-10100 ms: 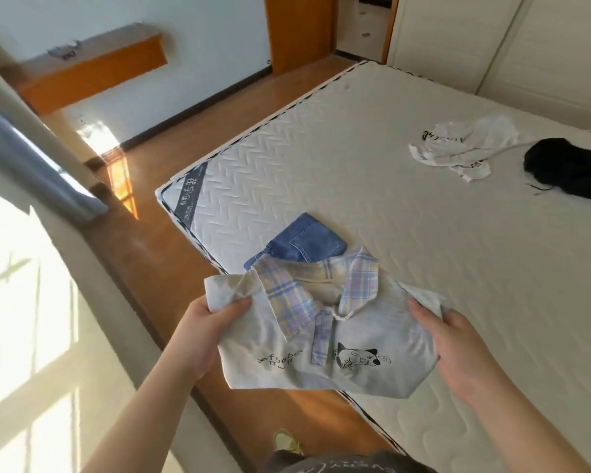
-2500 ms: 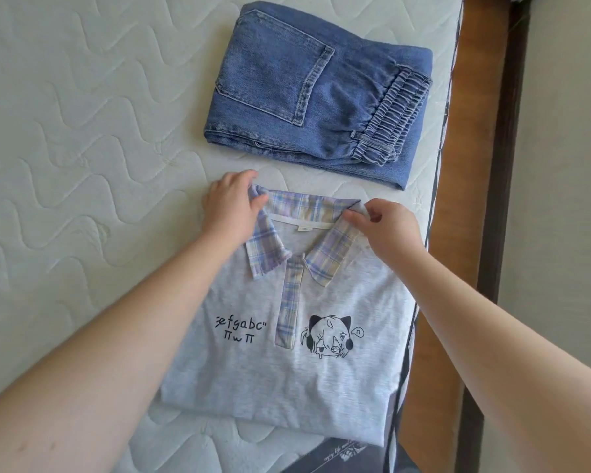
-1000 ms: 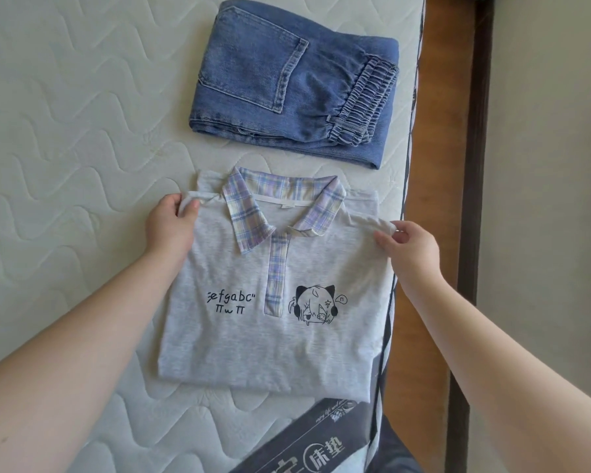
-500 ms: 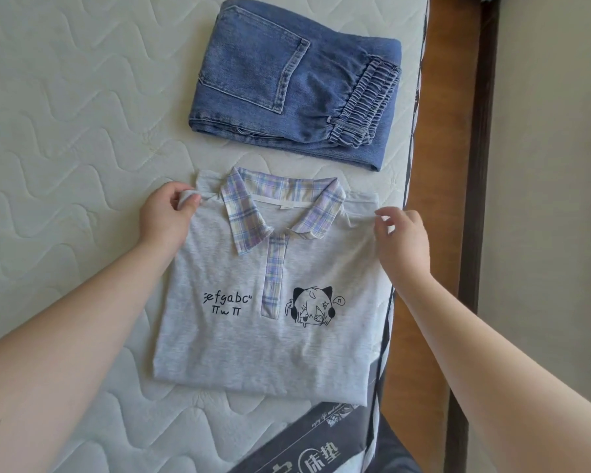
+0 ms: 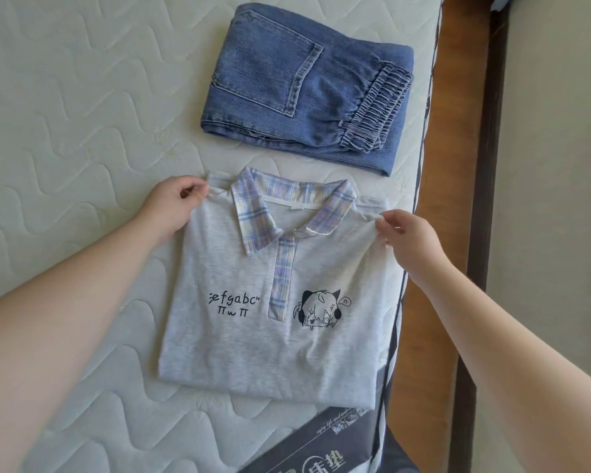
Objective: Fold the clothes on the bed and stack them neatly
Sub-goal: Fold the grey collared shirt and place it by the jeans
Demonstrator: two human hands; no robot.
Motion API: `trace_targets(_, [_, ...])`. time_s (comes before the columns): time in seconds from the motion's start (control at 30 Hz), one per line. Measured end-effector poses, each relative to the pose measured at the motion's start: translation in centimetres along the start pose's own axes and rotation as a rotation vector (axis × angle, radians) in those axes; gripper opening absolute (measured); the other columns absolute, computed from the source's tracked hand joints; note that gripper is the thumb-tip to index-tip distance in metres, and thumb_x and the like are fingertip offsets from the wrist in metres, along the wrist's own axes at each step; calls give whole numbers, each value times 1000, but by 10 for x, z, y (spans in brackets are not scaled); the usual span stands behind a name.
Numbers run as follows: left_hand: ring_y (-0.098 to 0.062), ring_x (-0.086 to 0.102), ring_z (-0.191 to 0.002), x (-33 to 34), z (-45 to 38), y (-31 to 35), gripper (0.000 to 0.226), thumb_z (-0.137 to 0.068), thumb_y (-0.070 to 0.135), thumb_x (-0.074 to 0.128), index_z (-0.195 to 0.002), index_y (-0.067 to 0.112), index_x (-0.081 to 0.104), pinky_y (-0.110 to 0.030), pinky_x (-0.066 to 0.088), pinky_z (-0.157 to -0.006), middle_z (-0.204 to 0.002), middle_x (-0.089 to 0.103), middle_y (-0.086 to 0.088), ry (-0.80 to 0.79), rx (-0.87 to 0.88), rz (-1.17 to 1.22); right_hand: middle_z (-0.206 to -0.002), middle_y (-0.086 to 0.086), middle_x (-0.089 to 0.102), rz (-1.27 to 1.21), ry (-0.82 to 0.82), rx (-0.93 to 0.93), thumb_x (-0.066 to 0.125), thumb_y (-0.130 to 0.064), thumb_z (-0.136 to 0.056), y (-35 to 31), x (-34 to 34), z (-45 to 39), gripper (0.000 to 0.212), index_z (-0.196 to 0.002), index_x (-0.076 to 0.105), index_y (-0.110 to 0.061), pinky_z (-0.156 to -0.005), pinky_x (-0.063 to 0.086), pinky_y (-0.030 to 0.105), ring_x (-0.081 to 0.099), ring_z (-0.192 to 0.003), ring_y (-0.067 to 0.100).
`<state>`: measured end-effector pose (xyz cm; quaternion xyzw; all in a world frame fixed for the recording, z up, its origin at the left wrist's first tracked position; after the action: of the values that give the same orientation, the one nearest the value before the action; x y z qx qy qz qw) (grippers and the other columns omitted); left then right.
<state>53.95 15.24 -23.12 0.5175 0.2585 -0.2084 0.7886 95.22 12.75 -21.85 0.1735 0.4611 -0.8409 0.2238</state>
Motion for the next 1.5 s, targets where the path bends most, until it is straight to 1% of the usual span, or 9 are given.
trace_targets(0.1, [-19, 50, -70, -1, -3, 4, 15, -93, 17, 66, -101, 5, 72, -25, 38, -65, -88, 62, -20, 0, 65, -178, -91, -5, 58, 183, 127, -20, 61, -38, -94, 6, -5, 0, 13, -96, 65, -26, -58, 37, 20, 51, -69, 3])
trace_targets(0.3, [-18, 51, -75, -10, -2, 26, 19, -82, 24, 79, -97, 13, 75, -21, 33, -72, -91, 46, -8, -1, 148, -332, -68, -5, 60, 254, -29, -24, 63, -46, -92, -3, 6, 11, 37, -123, 59, -27, -48, 39, 22, 55, -59, 9])
trace_targets(0.37, [-8, 51, -68, -14, -3, 33, 16, -84, 23, 77, -96, 11, 75, -20, 33, -69, -89, 50, -6, 2, 193, -333, -68, -5, 67, 265, -17, -56, 61, -41, -94, -8, 5, 9, 26, -112, 63, -23, -42, 36, 16, 55, -51, 3])
trace_targets(0.53, [-16, 58, -78, -12, -7, 28, 7, -95, 20, 64, -95, 13, 67, -28, 42, -76, -89, 67, -9, -101, 124, -114, -65, -5, 68, 197, 20, -65, 52, -45, -97, -18, 1, 5, 34, -81, 63, -17, -45, 36, 16, 53, -49, 0])
trace_targets(0.73, [-17, 57, -75, -3, -9, 0, 10, -90, 28, 70, -92, 21, 63, -20, 39, -64, -85, 67, -4, -33, -20, -130, -90, -4, 64, 122, 53, 33, 58, -49, -93, -4, 6, 2, 28, -100, 60, -22, -58, 38, 25, 57, -78, 12])
trace_targets(0.87, [-12, 61, -89, 7, -4, -4, 17, -85, 31, 76, -96, 28, 64, -28, 45, -87, -99, 68, -1, -162, -136, 155, -94, -5, 57, 200, -67, -1, 70, -49, -84, -3, 10, 5, 32, -98, 54, -24, -59, 37, 27, 53, -74, 12])
trace_targets(0.97, [-13, 57, -86, 4, 1, -1, 13, -85, 24, 76, -90, 25, 64, -29, 44, -82, -91, 66, 1, -276, -118, 129, -96, -5, 62, 170, -64, 2, 72, -46, -84, -6, 9, 6, 33, -95, 61, -18, -58, 39, 28, 58, -72, 13])
trace_targets(1.3, [-6, 55, -69, 3, -4, 1, 35, -79, 25, 83, -103, 19, 59, -11, 42, -65, -84, 63, 5, -69, -47, 8, -93, -3, 71, -365, -17, 211, 71, -9, -87, 6, 18, 7, 22, -105, 60, -17, -79, 55, 33, 67, -85, 20])
trace_targets(1.5, [-16, 56, -75, 7, 1, -11, 13, -91, 17, 69, -102, 13, 63, -25, 44, -73, -86, 63, 1, 82, -39, -1, -93, -14, 67, 3, 289, 140, 65, -34, -91, -2, 10, 12, 9, -98, 61, -30, -57, 39, 23, 61, -77, 5])
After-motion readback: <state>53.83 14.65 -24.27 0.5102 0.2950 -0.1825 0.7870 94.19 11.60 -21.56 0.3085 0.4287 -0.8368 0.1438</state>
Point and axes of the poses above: each hand's wrist, its own z-axis away from the middle knuckle, its own x-axis out of the palm, y = z × x, the point moved 5 cm from there along -z, towards the middle knuckle
